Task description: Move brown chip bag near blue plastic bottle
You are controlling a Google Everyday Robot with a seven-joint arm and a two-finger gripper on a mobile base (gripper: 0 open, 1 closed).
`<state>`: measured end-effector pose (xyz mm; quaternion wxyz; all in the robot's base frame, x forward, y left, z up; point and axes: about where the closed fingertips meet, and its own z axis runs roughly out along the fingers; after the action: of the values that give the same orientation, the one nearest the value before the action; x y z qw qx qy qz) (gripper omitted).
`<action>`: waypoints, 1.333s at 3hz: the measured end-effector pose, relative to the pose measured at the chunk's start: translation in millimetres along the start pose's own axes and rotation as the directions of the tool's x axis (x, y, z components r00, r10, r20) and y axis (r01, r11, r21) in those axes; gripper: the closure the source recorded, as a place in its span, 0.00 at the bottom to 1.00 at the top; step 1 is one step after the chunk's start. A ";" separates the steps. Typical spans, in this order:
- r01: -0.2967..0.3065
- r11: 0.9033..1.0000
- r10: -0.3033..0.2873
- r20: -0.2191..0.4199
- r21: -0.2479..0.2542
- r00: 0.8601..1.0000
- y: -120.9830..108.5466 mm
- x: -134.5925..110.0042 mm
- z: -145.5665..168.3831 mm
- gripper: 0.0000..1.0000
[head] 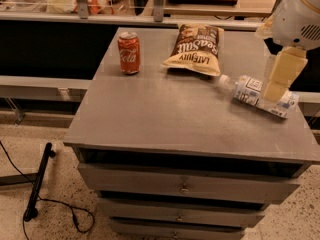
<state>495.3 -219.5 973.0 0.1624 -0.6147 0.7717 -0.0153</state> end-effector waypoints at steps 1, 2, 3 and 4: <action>-0.015 1.000 0.015 0.016 -0.006 1.000 -9.8 5.5 3.2 0.00; -0.019 1.000 0.020 0.070 -0.010 0.997 -16.3 -0.5 7.3 0.00; -0.045 0.999 0.045 0.141 0.001 0.989 -27.0 -14.7 18.3 0.00; -0.093 0.994 0.081 0.183 0.058 0.980 -48.4 -30.0 23.8 0.00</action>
Offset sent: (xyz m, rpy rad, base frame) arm 0.0224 0.0039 -0.0047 0.1470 0.0039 0.0140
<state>553.2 -198.5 968.2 0.2525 -0.5734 0.7791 0.0217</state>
